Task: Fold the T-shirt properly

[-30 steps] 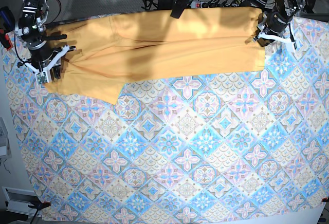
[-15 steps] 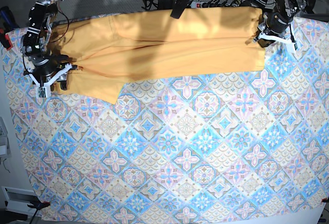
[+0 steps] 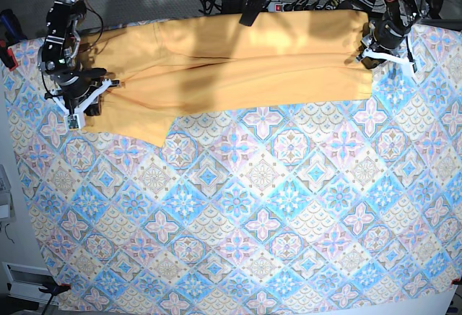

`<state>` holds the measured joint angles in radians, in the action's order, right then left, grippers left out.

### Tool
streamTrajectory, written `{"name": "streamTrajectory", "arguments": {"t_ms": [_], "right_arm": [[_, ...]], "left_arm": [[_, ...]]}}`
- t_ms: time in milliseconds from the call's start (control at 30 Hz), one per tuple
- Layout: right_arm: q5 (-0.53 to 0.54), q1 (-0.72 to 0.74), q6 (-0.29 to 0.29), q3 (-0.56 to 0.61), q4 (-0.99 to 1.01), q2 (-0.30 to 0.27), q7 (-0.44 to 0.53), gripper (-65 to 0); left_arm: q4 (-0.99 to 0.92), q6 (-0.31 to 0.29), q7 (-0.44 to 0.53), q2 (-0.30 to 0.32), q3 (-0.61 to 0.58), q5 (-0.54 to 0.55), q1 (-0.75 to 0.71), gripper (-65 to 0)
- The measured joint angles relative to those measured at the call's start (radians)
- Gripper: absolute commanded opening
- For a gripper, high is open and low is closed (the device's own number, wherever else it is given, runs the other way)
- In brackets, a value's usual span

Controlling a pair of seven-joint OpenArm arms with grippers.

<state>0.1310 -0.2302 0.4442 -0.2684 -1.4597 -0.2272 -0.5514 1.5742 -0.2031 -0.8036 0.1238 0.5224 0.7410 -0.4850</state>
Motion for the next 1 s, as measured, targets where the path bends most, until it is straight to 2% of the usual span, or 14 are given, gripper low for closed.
{"name": "streamTrajectory", "arguments": {"t_ms": [267,567,700,767,900,1000], "right_arm": [[0.041,-0.072,0.000,-0.013,-0.075,-0.005,-0.012,-64.8],[0.184,-0.182,0.000,-0.028,-0.171,-0.082,-0.012,-64.8],[0.196,-0.211,-0.002,-0.030,-0.183,-0.094,-0.012,-64.5],[0.196,-0.204,-0.002,-0.030,-0.182,-0.091,-0.010,-62.0],[0.204,-0.199,-0.004,-0.030,-0.180,-0.089,-0.007,-51.5],[0.195,-0.171,-0.011,-0.036,-0.175,-0.058,-0.014,-44.7]], "left_arm": [[0.000,0.000,0.000,0.000,0.001,0.000,0.002,-65.0],[0.000,0.000,0.000,0.001,0.001,0.000,0.002,-65.0],[0.000,0.000,0.000,0.001,0.001,0.000,0.002,-65.0],[0.000,0.000,0.000,0.000,0.001,0.000,0.002,-65.0],[0.000,0.000,0.000,0.001,0.001,0.000,0.002,-65.0],[0.000,0.000,0.000,0.001,0.001,0.000,0.002,-65.0]]}}
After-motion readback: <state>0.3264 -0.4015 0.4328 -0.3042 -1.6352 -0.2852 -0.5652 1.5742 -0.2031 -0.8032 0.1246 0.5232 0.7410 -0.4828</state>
